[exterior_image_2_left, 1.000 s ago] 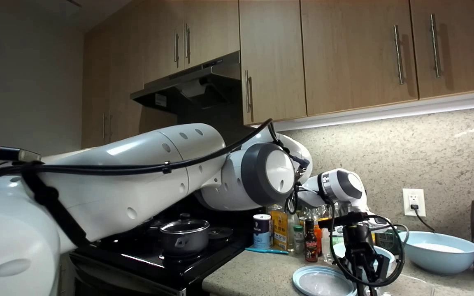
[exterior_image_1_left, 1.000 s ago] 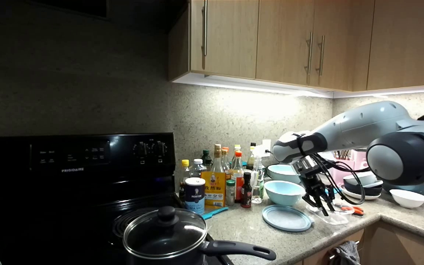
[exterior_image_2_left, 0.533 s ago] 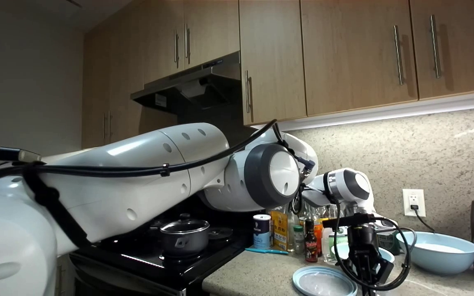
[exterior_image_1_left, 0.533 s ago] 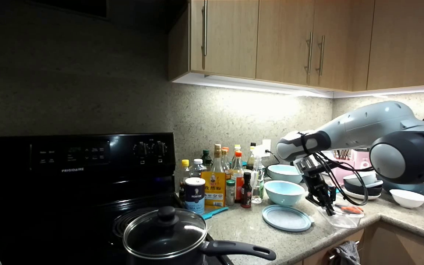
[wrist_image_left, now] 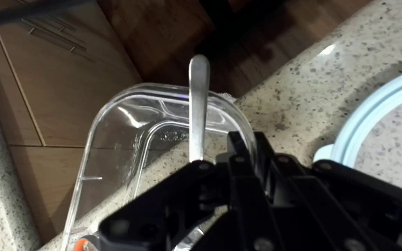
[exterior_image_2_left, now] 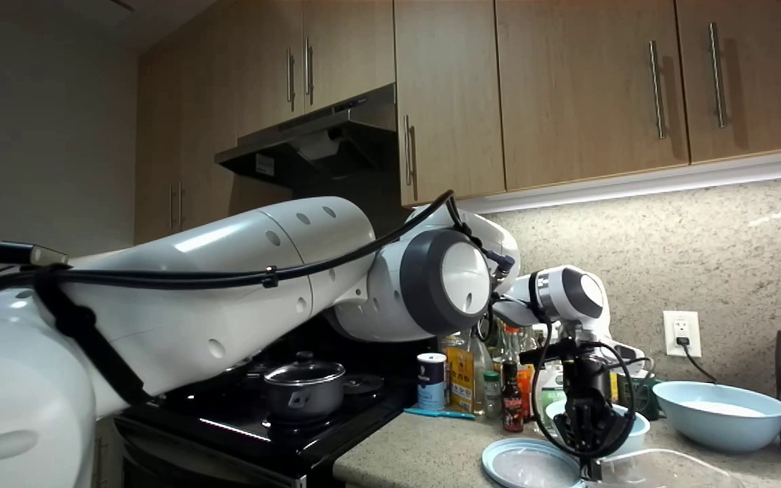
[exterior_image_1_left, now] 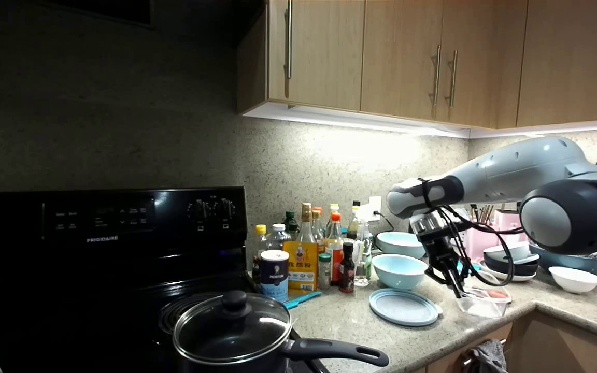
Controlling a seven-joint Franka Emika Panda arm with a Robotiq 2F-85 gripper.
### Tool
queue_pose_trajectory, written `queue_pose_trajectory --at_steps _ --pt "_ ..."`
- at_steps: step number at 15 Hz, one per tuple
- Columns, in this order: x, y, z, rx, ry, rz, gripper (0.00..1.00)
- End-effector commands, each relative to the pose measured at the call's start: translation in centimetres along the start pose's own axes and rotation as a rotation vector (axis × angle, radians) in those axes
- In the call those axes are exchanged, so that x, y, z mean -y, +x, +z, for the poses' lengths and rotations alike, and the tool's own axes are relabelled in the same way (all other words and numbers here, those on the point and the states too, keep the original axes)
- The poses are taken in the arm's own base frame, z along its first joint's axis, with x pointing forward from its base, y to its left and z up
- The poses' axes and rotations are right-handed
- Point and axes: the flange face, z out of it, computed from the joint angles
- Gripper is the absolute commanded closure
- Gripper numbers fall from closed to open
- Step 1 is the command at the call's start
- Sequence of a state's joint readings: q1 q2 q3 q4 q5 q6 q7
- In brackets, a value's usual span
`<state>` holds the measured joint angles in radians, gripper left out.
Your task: Move the glass bowl to the right and the clear bowl to the left
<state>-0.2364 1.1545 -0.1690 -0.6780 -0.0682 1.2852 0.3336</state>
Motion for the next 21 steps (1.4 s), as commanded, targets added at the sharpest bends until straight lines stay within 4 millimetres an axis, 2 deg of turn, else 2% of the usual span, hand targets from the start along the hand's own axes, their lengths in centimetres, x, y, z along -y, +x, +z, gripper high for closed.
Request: queue_pose_trajectory --at_steps 1,6,7,8,9,11,14,21 --pt "1.0 -3.1 -4.0 -0.029 0.029 0.088 0.92" --pt "4.2 -7.5 -8.4 -0.099 0.016 0.025 0.92" --pt "4.6 -7.9 -9.1 -0.119 0.033 0.016 0.92" --pt "4.1 -8.2 -9.6 -0.109 0.060 0.034 0.92" --pt "5.1 -7.0 -8.7 -0.126 0.021 0.010 0.90" --pt "5.1 -7.8 -9.5 -0.130 0.029 0.012 0.90" --pt "4.6 -7.6 -9.3 -0.122 0.034 0.018 0.92" --pt "12.1 -13.1 -9.2 -0.151 -0.101 -0.205 0.93"
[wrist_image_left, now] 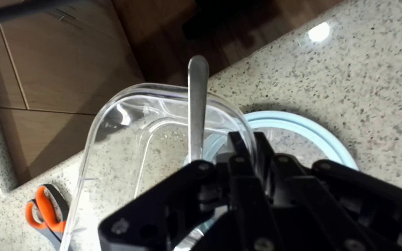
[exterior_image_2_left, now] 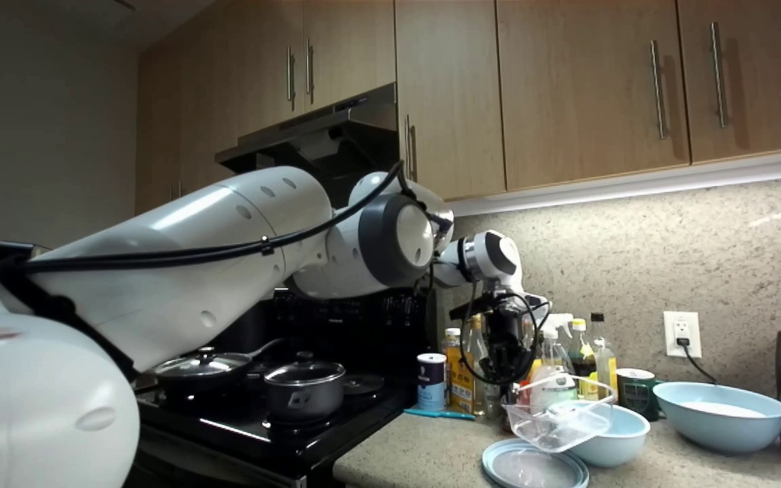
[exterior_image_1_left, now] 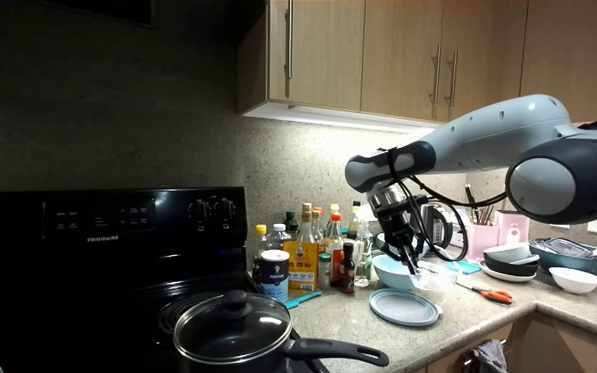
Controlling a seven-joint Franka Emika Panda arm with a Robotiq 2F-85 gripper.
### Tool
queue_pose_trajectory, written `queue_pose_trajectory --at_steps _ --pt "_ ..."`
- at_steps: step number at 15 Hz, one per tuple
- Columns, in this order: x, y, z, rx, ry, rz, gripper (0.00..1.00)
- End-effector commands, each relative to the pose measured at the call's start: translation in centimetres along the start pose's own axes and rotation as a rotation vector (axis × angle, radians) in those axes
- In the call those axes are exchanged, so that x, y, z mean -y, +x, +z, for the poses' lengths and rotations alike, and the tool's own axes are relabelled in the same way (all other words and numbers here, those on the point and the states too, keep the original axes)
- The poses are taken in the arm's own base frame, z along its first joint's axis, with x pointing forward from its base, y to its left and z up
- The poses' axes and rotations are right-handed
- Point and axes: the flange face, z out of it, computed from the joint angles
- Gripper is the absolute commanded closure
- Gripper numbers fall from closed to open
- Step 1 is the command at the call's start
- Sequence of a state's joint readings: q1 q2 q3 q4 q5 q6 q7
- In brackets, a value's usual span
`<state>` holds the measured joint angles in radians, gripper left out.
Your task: Move the glass bowl to the right and the clear bowl to the left
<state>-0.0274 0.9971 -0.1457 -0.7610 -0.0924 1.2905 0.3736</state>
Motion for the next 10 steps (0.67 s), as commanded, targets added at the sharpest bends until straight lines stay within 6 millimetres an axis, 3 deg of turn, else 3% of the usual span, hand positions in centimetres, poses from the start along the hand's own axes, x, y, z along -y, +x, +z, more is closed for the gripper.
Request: queue_pose_trajectory --at_steps 1,4,5,6,10 --pt "2.9 -2.8 -0.5 -0.002 -0.063 -0.091 0.93" --pt "4.9 -3.9 -0.4 -0.013 -0.073 -0.100 0.92" --pt "5.7 -2.9 0.1 -0.005 -0.058 -0.089 0.90" --pt "6.1 -3.2 0.1 -0.005 -0.063 -0.095 0.90" --pt "5.8 -3.3 0.0 -0.004 -0.062 -0.091 0.90"
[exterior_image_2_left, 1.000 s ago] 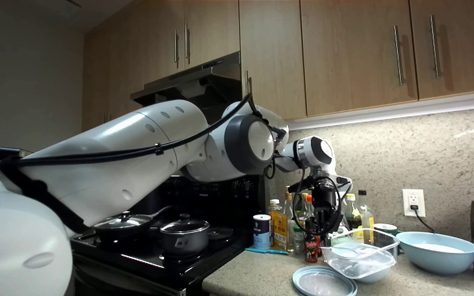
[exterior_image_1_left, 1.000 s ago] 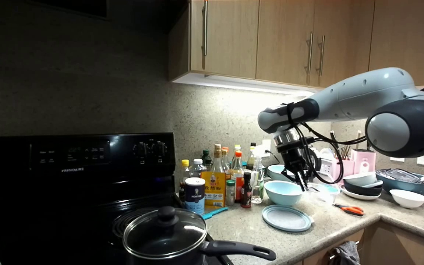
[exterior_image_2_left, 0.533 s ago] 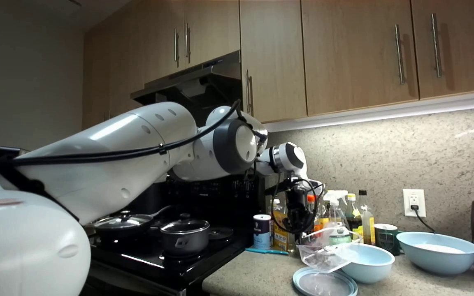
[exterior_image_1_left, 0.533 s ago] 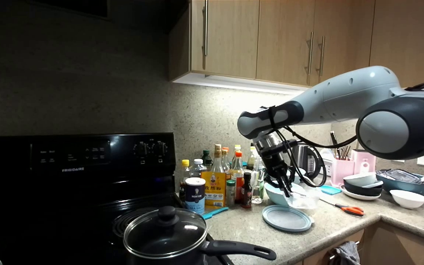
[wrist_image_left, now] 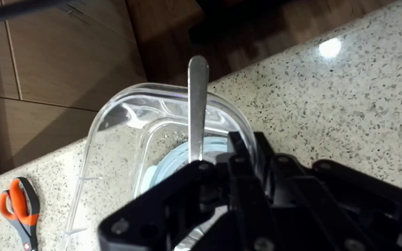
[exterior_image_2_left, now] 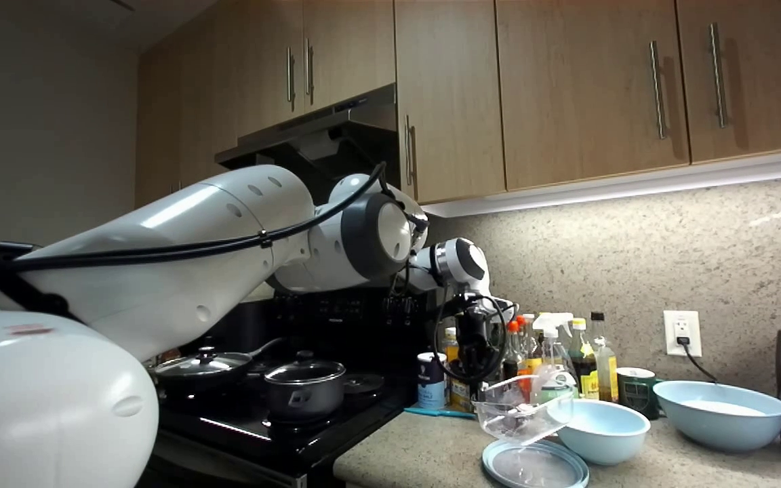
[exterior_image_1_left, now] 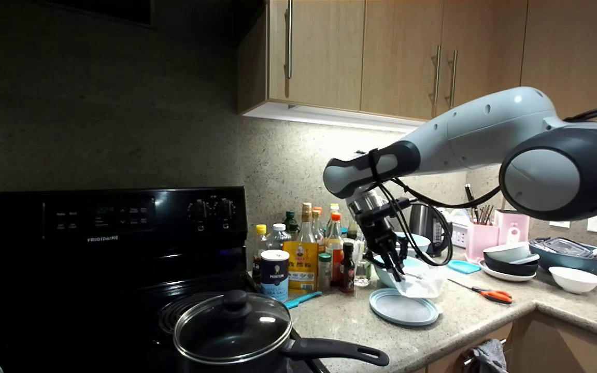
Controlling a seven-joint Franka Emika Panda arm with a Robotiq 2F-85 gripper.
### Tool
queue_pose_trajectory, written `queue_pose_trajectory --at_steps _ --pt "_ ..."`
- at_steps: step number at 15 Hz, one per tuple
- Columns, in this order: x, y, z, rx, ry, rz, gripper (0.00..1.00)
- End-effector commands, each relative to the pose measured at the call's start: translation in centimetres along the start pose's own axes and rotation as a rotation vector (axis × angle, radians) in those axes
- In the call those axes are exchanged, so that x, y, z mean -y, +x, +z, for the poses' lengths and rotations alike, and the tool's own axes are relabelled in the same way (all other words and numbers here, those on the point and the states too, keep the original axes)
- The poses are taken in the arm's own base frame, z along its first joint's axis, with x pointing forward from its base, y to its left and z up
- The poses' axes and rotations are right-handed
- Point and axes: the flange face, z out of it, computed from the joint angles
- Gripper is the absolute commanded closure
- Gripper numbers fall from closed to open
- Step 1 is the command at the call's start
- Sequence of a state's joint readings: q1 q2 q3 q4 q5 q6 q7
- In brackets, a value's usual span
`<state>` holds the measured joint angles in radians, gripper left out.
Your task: Move the glass bowl to the right and the clear bowl to the left
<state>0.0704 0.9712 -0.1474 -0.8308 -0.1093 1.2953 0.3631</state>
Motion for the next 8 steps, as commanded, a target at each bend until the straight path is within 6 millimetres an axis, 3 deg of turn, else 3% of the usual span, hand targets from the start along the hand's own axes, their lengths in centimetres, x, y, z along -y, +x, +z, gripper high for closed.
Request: queue_pose_trajectory --at_steps 1,8 --pt "-0.1 0.0 0.0 0.000 0.000 0.001 0.93" --pt "10.2 -4.9 -0.1 -0.127 -0.121 -0.197 0.93"
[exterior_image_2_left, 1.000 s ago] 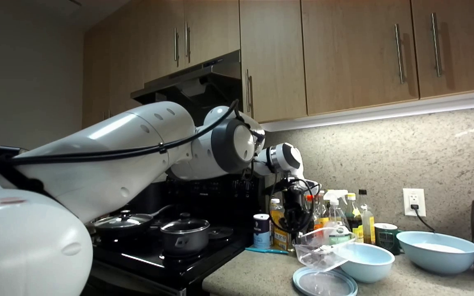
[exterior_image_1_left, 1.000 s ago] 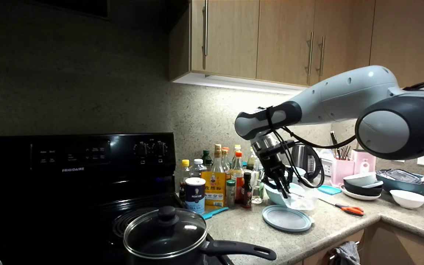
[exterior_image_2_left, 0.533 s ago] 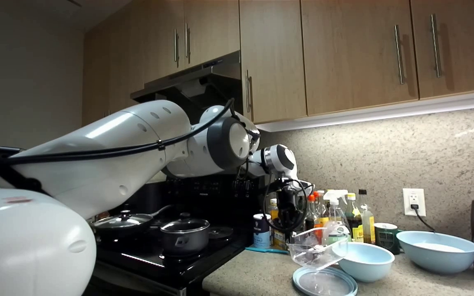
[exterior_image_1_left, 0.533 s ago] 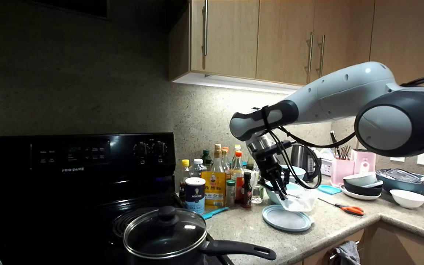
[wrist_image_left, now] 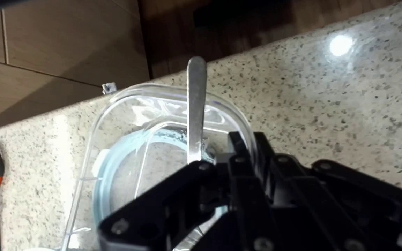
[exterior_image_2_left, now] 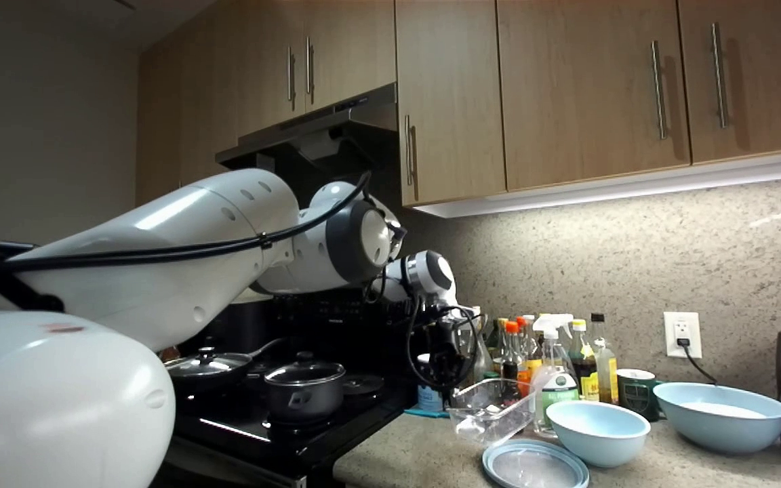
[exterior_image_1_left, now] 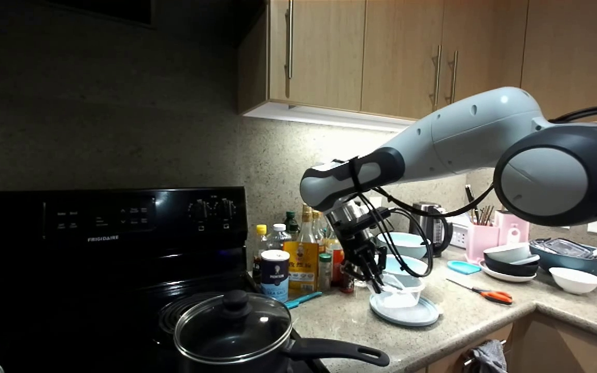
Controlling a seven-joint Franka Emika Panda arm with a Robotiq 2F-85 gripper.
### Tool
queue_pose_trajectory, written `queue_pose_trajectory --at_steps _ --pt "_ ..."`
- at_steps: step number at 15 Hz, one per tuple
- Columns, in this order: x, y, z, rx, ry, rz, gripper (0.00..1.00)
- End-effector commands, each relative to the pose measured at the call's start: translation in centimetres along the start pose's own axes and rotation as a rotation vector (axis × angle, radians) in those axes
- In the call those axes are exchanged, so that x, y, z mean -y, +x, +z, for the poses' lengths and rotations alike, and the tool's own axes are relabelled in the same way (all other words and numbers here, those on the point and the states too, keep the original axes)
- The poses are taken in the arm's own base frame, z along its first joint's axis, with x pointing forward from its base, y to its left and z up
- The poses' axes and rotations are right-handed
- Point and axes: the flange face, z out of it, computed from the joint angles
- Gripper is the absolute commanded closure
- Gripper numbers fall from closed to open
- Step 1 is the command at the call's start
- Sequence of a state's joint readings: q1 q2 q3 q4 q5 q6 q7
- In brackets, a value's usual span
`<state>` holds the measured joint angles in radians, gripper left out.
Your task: Move the glass bowl to the right and the clear bowl to the left
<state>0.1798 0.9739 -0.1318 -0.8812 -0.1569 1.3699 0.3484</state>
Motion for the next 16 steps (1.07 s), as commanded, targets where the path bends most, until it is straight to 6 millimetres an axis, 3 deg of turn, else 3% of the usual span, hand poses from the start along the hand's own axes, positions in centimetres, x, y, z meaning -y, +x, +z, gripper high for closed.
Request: queue_pose_trajectory --at_steps 1,5,16 --pt "4.1 -2.5 -0.5 -0.060 -0.058 -0.109 0.93" --pt "7.6 -3.9 0.1 -0.079 -0.041 -0.218 0.93" --pt "7.7 -2.7 1.5 -0.003 -0.006 -0.465 0.93"
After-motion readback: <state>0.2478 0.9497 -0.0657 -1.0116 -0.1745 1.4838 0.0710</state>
